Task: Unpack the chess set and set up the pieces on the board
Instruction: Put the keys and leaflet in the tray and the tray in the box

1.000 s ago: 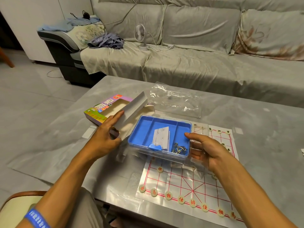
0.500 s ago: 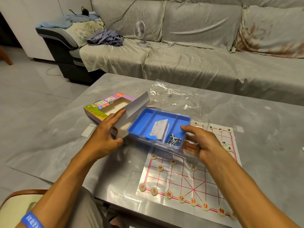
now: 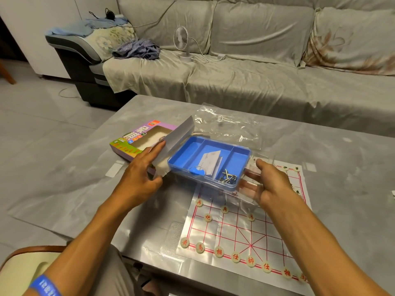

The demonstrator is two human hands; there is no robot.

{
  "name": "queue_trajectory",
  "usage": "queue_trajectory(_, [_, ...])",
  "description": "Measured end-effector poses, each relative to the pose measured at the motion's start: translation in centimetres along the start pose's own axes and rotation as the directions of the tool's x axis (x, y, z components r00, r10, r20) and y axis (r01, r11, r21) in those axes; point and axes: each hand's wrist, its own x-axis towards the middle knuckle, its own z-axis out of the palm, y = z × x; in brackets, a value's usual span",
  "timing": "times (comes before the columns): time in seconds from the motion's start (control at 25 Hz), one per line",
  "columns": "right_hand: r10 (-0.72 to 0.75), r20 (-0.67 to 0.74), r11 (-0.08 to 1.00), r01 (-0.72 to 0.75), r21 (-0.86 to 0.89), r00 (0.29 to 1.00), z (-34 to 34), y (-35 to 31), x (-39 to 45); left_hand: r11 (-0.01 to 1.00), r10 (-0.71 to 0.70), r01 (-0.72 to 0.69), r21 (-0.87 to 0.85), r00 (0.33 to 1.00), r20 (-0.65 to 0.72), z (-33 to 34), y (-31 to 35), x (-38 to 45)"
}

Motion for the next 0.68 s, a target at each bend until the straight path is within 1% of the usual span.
queue_trajectory(0.12, [-0.042,0.032,0.999,0.042,-0.021,0.999,0.7,0.3,-0.6,0.999,-0.034,0.032,-0.028,0.996,-0.078,0.0,0.1,0.1])
queue_trajectory(0.24, [-0.068,0.06,0.993,0.073,-0.088,0.996,1.1,0.2,-1.2,0.999,-0.032,0.029,-0.028,0.995,-0.097,0.0,0.2,0.1])
queue_trajectory(0.36, [-0.073,0.05,0.991,0.078,-0.107,0.996,1.6,0.2,-1.6,0.983,-0.102,0.076,-0.164,0.983,-0.155,-0.2,0.2,0.2])
queue_trajectory(0.48, [-0.039,0.073,0.999,0.042,-0.035,0.997,3.4,1.8,-2.0,0.948,-0.155,0.104,-0.299,0.976,-0.152,-0.9,-0.8,0.8])
queue_trajectory(0.56, [0.002,0.142,0.998,-0.01,0.056,0.99,5.6,4.1,-2.5,0.909,-0.223,0.146,-0.389,0.962,-0.159,-1.7,-2.2,1.5])
queue_trajectory(0.6, [0.031,0.169,0.993,-0.049,0.107,0.985,6.8,5.4,-2.7,0.906,-0.243,0.16,-0.393,0.954,-0.173,-2.2,-3.1,1.7])
queue_trajectory(0.68, [0.09,0.195,0.976,-0.125,0.178,0.977,9.1,8.3,-2.8,0.933,-0.241,0.176,-0.313,0.953,-0.185,-3.4,-5.5,1.4])
